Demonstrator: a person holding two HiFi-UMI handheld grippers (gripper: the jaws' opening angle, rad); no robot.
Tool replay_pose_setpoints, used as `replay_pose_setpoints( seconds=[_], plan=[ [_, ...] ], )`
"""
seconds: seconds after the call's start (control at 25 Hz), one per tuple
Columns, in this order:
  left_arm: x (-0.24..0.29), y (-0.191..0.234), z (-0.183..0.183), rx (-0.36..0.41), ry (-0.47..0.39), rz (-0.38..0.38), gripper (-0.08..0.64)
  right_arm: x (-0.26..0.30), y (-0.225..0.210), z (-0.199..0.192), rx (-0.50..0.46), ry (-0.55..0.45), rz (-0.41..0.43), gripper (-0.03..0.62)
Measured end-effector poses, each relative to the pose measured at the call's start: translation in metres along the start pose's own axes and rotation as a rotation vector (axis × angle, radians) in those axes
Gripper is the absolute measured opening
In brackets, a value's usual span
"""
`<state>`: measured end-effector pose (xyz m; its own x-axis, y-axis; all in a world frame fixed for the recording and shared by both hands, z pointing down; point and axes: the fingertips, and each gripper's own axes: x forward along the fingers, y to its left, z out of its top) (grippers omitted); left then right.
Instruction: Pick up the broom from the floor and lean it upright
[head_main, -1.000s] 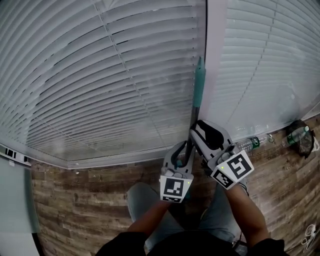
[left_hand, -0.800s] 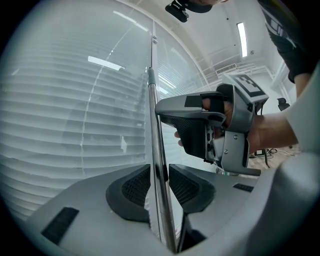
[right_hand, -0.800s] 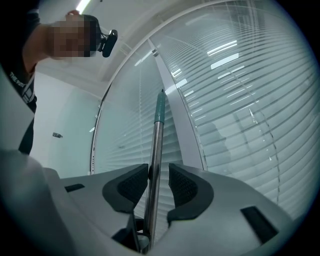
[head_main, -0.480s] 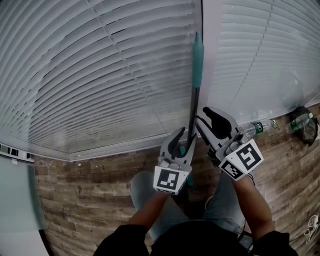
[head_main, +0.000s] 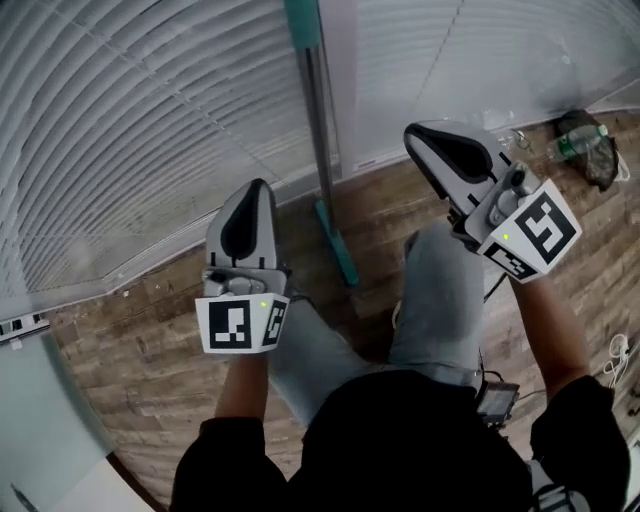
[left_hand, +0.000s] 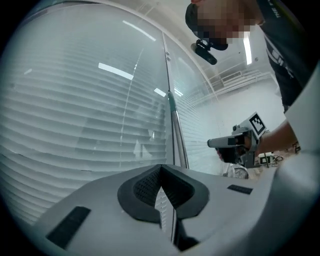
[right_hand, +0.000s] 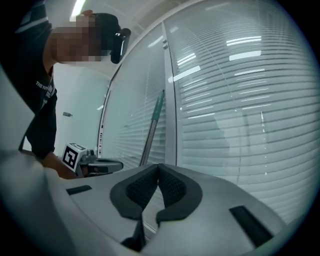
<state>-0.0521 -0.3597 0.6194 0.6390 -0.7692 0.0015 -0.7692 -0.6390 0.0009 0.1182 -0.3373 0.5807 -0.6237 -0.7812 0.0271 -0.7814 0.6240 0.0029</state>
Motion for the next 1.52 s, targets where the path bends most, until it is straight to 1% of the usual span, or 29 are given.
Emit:
replay_pose_setpoints(
  seconds=[0.08, 0.12, 0.2, 0.24, 0.28, 0.32, 0.36, 0.4, 0.44, 0.48, 0.52, 0.56, 0.6, 0.68, 0.72, 0.8, 0.84, 0.88, 0.96, 1.0, 1.04, 1.12, 1.24, 1.28, 1.4, 1.48, 1.52],
  plan=[
    [-0.005, 0.007, 0.006, -0.028, 0.054, 0.039, 0.023, -0.012, -0.019, 0.002, 0.039, 0.061, -0.015, 0.020],
    [-0.011, 0.004, 0.012, -0.048, 0.087, 0.043, 0.023, -0.023, -0.022, 0.007, 0.068, 0.100, -0.031, 0.020],
    [-0.025, -0.006, 0.031, -0.059, 0.156, 0.027, 0.023, -0.045, -0.021, 0.022, 0.096, 0.183, -0.055, 0.020],
    [-0.030, -0.012, 0.043, -0.069, 0.174, 0.009, 0.023, -0.053, -0.020, 0.034, 0.096, 0.211, -0.062, 0.020],
    [-0.036, -0.018, 0.055, -0.105, 0.172, -0.023, 0.023, -0.058, -0.020, 0.048, 0.097, 0.229, -0.068, 0.020],
    [-0.043, -0.028, 0.065, -0.174, 0.152, -0.081, 0.022, -0.062, -0.019, 0.062, 0.102, 0.242, -0.069, 0.020],
    [-0.053, -0.043, 0.072, -0.253, 0.123, -0.174, 0.023, -0.066, -0.015, 0.074, 0.111, 0.259, -0.064, 0.020],
    [-0.066, -0.059, 0.075, -0.304, 0.102, -0.282, 0.023, -0.071, -0.006, 0.085, 0.122, 0.283, -0.050, 0.020],
    [-0.077, -0.071, 0.071, -0.308, 0.104, -0.368, 0.023, -0.078, 0.004, 0.095, 0.131, 0.306, -0.035, 0.020],
    [-0.080, -0.076, 0.061, -0.280, 0.129, -0.408, 0.023, -0.084, 0.011, 0.104, 0.133, 0.325, -0.026, 0.020],
    [-0.075, -0.078, 0.048, -0.253, 0.160, -0.412, 0.023, -0.091, 0.012, 0.113, 0.123, 0.344, -0.025, 0.020],
    [-0.068, -0.076, 0.038, -0.248, 0.185, -0.395, 0.023, -0.099, 0.012, 0.119, 0.101, 0.368, -0.022, 0.020],
    [-0.065, -0.069, 0.032, -0.264, 0.205, -0.372, 0.023, -0.104, 0.015, 0.123, 0.083, 0.392, -0.013, 0.020],
    [-0.064, -0.035, 0.021, -0.316, 0.245, -0.322, 0.023, -0.109, 0.029, 0.127, 0.075, 0.421, 0.010, 0.020],
    [-0.061, -0.012, 0.011, -0.327, 0.275, -0.279, 0.023, -0.109, 0.034, 0.133, 0.077, 0.425, 0.017, 0.020],
    [-0.060, 0.032, -0.002, -0.333, 0.340, -0.168, 0.023, -0.112, 0.040, 0.149, 0.091, 0.430, 0.015, 0.020],
    [-0.066, 0.049, 0.000, -0.334, 0.365, -0.124, 0.023, -0.113, 0.044, 0.158, 0.102, 0.433, 0.011, 0.020],
    [-0.076, 0.062, 0.008, -0.332, 0.382, -0.096, 0.023, -0.115, 0.048, 0.167, 0.115, 0.434, 0.006, 0.020],
    [-0.095, 0.076, 0.039, -0.312, 0.400, -0.077, 0.023, -0.116, 0.049, 0.188, 0.143, 0.426, -0.012, 0.020],
    [-0.104, 0.071, 0.063, -0.301, 0.400, -0.079, 0.023, -0.119, 0.046, 0.203, 0.159, 0.421, -0.023, 0.020],
    [-0.116, 0.061, 0.091, -0.298, 0.402, -0.083, 0.023, -0.122, 0.043, 0.220, 0.174, 0.413, -0.033, 0.020],
    [-0.143, 0.031, 0.161, -0.310, 0.404, -0.084, 0.023, -0.130, 0.041, 0.259, 0.194, 0.387, -0.049, 0.020],
    [-0.176, -0.022, 0.264, -0.356, 0.372, -0.066, 0.023, -0.149, 0.046, 0.320, 0.211, 0.351, -0.066, 0.020],
    [-0.181, -0.037, 0.294, -0.356, 0.358, -0.063, 0.023, -0.155, 0.049, 0.338, 0.216, 0.340, -0.068, 0.020],
    [-0.179, -0.068, 0.373, -0.290, 0.287, -0.050, 0.023, -0.167, 0.058, 0.383, 0.236, 0.297, -0.060, 0.020],
    [-0.173, -0.082, 0.417, -0.242, 0.230, -0.035, 0.023, -0.173, 0.067, 0.407, 0.249, 0.272, -0.043, 0.020],
    [-0.171, -0.090, 0.436, -0.222, 0.204, -0.034, 0.023, -0.176, 0.072, 0.417, 0.241, 0.264, -0.037, 0.020]
  ],
)
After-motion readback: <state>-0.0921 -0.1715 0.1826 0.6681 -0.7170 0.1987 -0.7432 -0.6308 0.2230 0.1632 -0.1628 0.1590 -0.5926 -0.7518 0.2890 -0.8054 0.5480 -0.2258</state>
